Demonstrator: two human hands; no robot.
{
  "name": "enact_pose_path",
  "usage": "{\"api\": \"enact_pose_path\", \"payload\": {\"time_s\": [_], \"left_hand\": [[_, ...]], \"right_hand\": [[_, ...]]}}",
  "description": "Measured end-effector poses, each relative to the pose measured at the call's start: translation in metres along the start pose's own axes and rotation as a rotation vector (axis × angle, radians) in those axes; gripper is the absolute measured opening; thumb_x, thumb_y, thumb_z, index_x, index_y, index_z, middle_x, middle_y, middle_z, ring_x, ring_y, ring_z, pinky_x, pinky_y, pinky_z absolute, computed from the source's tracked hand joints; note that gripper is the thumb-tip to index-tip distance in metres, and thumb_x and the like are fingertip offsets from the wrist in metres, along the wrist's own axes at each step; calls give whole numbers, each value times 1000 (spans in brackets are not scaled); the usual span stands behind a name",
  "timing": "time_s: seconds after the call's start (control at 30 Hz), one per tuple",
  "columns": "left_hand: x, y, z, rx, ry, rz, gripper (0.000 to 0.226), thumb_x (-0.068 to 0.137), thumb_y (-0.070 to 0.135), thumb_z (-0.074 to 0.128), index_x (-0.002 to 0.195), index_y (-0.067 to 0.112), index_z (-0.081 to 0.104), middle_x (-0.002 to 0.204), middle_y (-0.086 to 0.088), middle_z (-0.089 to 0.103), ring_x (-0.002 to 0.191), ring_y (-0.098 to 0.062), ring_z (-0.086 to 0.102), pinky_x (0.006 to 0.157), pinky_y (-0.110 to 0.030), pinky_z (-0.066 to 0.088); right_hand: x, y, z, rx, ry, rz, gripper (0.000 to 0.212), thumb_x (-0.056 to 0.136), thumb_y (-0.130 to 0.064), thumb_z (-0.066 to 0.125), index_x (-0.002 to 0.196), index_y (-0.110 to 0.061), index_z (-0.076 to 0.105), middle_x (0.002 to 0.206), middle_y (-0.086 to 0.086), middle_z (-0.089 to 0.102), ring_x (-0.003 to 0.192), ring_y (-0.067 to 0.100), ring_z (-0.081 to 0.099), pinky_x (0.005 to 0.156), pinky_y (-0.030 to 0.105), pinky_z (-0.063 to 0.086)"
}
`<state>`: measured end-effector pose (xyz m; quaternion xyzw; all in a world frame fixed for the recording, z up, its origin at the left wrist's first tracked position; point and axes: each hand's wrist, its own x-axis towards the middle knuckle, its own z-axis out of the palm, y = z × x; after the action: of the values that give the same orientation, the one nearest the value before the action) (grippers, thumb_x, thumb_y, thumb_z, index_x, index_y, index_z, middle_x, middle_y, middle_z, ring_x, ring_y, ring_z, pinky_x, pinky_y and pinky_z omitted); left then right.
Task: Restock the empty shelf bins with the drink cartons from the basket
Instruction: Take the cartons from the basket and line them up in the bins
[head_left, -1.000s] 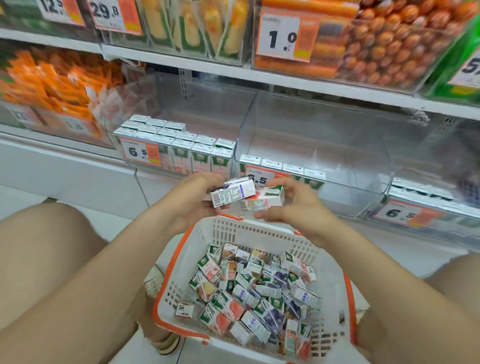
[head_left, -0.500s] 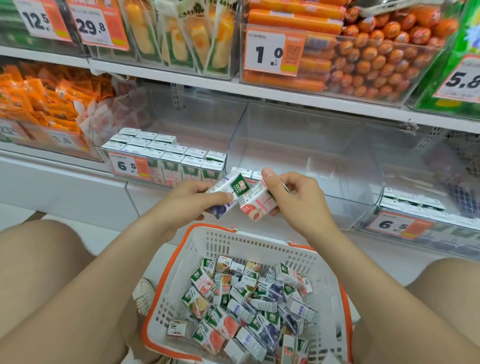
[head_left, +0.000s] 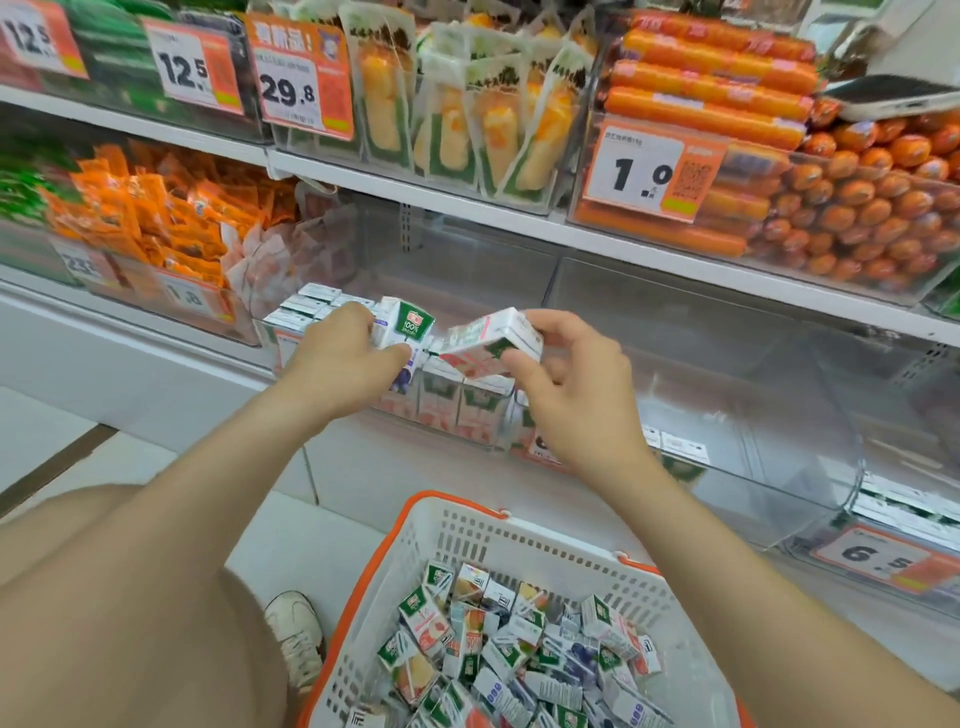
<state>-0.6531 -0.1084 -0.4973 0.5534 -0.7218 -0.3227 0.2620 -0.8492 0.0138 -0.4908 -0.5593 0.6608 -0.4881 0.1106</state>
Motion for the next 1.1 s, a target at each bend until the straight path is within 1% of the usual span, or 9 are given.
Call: {"api": "enact_pose_path", "payload": {"time_s": [0.13, 0.27, 0.4, 0.47, 0.53, 0.6, 0.73, 0.87, 1.1], "left_hand": [[9, 4, -7, 75, 21, -35, 40, 84, 37, 76, 63, 11, 55, 57, -4, 61, 66, -21, 60, 58, -30, 44], [13, 10, -12, 169, -5, -88, 51, 90, 24, 74, 47, 11, 50, 36, 1, 50, 68, -23, 56, 51, -30, 28], [17, 9, -17, 206, -66, -123, 65, 93, 18, 66, 30, 33, 59, 32, 15, 48, 62, -11, 50, 51, -30, 31], [22, 3, -15, 150, -48, -119, 54, 94, 20, 65, 40, 17, 63, 41, 8, 57, 67, -17, 56, 52, -29, 34], [26, -3, -14, 80, -28, -113, 35, 96, 23, 66, 63, 13, 61, 57, 3, 65, 74, -23, 62, 53, -29, 36], [28, -4, -14, 27, -45, -94, 26, 99, 21, 64, 74, 14, 62, 49, 7, 65, 64, -5, 65, 53, -26, 38], [19, 4, -13, -46, -88, -41, 19, 103, 14, 62, 84, 16, 64, 43, 16, 61, 41, 9, 57, 38, -13, 37], [10, 19, 1, -103, -41, 13, 4, 99, 27, 71, 97, 25, 67, 77, 3, 77, 59, 2, 68, 55, -24, 46], [-29, 58, 35, -374, -375, 227, 19, 96, 20, 76, 116, 22, 78, 104, 4, 81, 98, -16, 77, 91, -40, 63]], "right_hand": [[62, 0, 39, -352, 19, -187, 31, 100, -28, 67, 129, -18, 65, 116, 0, 72, 104, 22, 66, 93, 40, 52], [108, 9, 76, -627, -112, -177, 33, 104, -25, 63, 128, -3, 58, 117, 17, 64, 107, 37, 59, 85, 43, 47], [134, 19, 108, -646, -267, -15, 35, 98, -22, 69, 75, -12, 46, 76, 7, 42, 74, 33, 43, 58, 36, 30], [141, 25, 120, -613, -339, 14, 47, 93, -16, 70, 65, -16, 32, 67, 5, 30, 68, 32, 37, 52, 36, 25], [144, 24, 126, -613, -416, 74, 23, 88, -5, 60, 68, -5, 50, 71, 10, 47, 76, 37, 47, 59, 38, 43], [145, 26, 124, -586, -513, 87, 23, 84, 2, 49, 97, 8, 66, 95, 21, 64, 99, 43, 56, 80, 51, 56], [136, 19, 104, -679, -639, -27, 25, 87, 2, 44, 103, -2, 63, 101, 17, 63, 102, 41, 58, 72, 40, 47], [97, 4, 65, -417, -393, -163, 53, 86, -1, 44, 133, -13, 65, 127, 7, 72, 118, 31, 62, 97, 39, 51], [16, 27, -28, -125, -11, -213, 24, 103, -28, 59, 123, -26, 73, 105, -8, 71, 81, 7, 61, 74, 20, 46]]}}
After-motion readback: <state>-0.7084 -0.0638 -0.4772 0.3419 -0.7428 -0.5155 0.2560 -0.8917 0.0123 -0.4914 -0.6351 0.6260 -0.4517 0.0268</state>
